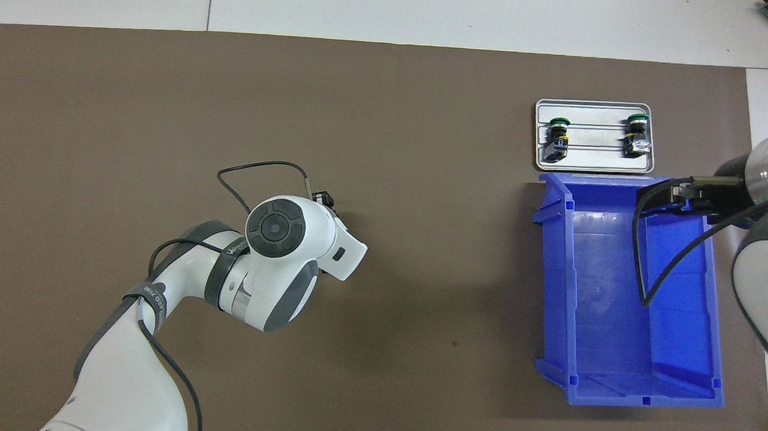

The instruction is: Place and press button with both arms

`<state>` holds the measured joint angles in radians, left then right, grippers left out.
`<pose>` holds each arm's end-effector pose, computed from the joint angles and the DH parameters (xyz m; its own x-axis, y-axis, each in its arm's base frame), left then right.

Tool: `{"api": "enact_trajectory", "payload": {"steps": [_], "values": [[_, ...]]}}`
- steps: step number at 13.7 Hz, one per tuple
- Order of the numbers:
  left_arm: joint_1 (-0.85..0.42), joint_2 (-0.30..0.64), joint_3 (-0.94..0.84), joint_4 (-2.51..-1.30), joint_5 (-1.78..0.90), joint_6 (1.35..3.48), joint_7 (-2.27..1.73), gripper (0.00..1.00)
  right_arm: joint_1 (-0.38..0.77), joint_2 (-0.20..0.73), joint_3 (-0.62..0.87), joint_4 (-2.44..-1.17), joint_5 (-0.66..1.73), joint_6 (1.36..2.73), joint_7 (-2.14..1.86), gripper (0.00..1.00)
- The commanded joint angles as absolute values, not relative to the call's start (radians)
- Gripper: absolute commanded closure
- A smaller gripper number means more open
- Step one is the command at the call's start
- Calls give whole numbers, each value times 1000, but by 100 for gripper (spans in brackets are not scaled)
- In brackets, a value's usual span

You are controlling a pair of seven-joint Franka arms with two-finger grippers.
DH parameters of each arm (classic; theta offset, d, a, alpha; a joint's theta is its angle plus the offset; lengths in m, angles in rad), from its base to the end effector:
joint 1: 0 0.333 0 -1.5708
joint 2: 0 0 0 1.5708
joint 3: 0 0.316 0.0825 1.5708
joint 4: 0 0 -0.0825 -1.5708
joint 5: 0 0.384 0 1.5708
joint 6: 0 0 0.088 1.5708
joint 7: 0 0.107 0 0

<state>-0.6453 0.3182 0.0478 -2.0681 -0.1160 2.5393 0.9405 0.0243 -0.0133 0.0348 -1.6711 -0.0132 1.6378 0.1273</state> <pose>0.4995 -0.3392 0.2921 0.1125 -0.9836 0.1407 -0.9886 -0.1250 -0.0834 0.5530 0.0315 0.5902 0.9976 -0.0673 -0.0181 -0.0670 -0.9976 0.0160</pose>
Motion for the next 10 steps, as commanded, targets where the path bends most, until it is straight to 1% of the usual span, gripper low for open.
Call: {"api": "enact_trajectory", "payload": {"steps": [1, 2, 6, 10], "values": [[-653, 324, 66, -2072, -104, 2560, 940, 54, 17, -21, 38, -1677, 5, 1635, 103, 0], [-652, 324, 66, -2069, -104, 2556, 940, 56, 17, -21, 38, -1677, 5, 1635, 103, 0], [-643, 324, 66, -2046, -104, 2531, 940, 75, 17, -21, 38, -1677, 5, 1635, 103, 0], [-620, 322, 71, -1976, -112, 2456, 937, 75, 17, -21, 38, -1677, 5, 1635, 103, 0]]}}
